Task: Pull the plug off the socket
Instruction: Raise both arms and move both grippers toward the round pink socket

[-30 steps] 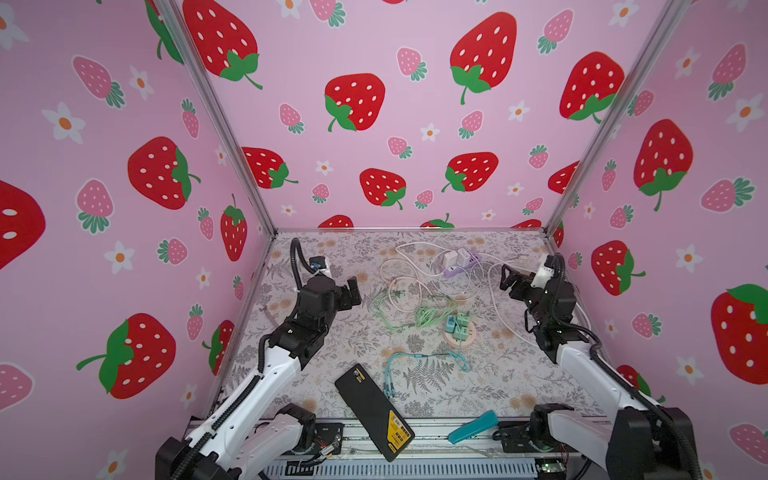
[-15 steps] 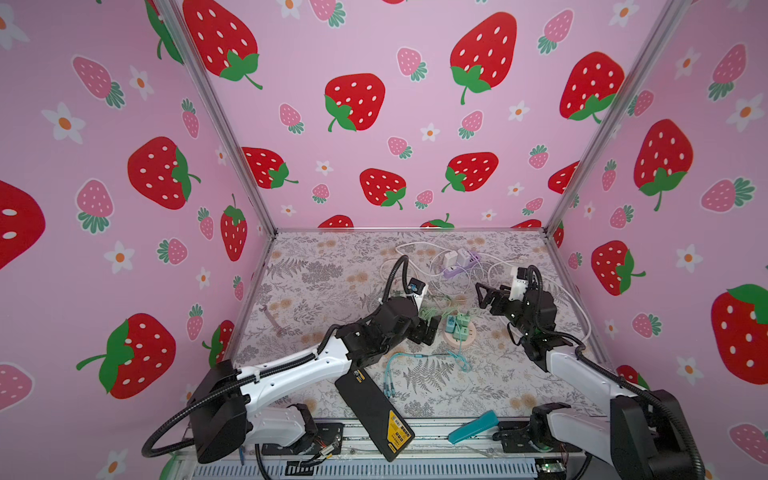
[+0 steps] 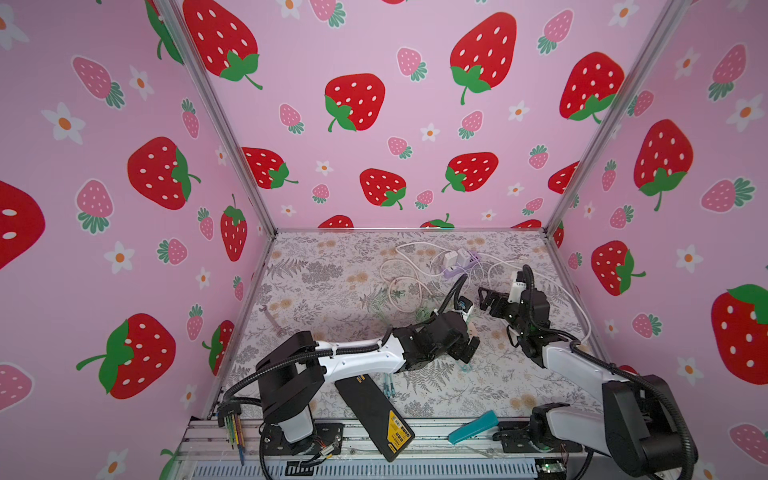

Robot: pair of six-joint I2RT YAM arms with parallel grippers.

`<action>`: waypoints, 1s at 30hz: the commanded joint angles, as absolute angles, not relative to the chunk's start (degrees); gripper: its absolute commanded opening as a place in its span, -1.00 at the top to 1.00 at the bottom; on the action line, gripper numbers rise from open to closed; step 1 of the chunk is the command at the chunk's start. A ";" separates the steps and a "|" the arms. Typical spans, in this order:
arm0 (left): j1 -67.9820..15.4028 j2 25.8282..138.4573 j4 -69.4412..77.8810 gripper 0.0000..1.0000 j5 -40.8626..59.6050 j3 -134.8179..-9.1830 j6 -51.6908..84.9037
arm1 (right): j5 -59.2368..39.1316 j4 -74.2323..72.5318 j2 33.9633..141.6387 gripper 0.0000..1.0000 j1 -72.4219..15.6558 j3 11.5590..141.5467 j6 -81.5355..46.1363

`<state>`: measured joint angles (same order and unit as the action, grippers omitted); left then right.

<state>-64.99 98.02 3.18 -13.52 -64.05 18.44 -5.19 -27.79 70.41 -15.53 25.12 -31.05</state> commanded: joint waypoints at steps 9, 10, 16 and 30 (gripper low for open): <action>-62.34 100.51 1.13 -0.10 -15.91 -64.87 22.62 | -9.66 -15.08 69.90 -0.99 -15.12 28.79 -30.53; -61.78 100.26 1.14 -0.05 -15.32 -64.33 23.01 | -10.32 -14.20 70.12 -0.99 -15.11 28.75 -30.35; -59.50 97.54 2.40 -0.03 -15.07 -60.59 23.99 | -12.63 -9.88 71.43 -0.98 -15.06 28.68 -30.46; -53.06 92.76 1.73 -0.02 -13.40 -55.16 23.73 | -6.20 2.51 68.26 -0.99 -14.74 30.10 -26.64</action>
<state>-53.76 94.35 2.02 -13.91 -56.03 23.44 -11.07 -4.62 70.13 -15.09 28.01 -28.60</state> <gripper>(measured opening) 0.512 0.994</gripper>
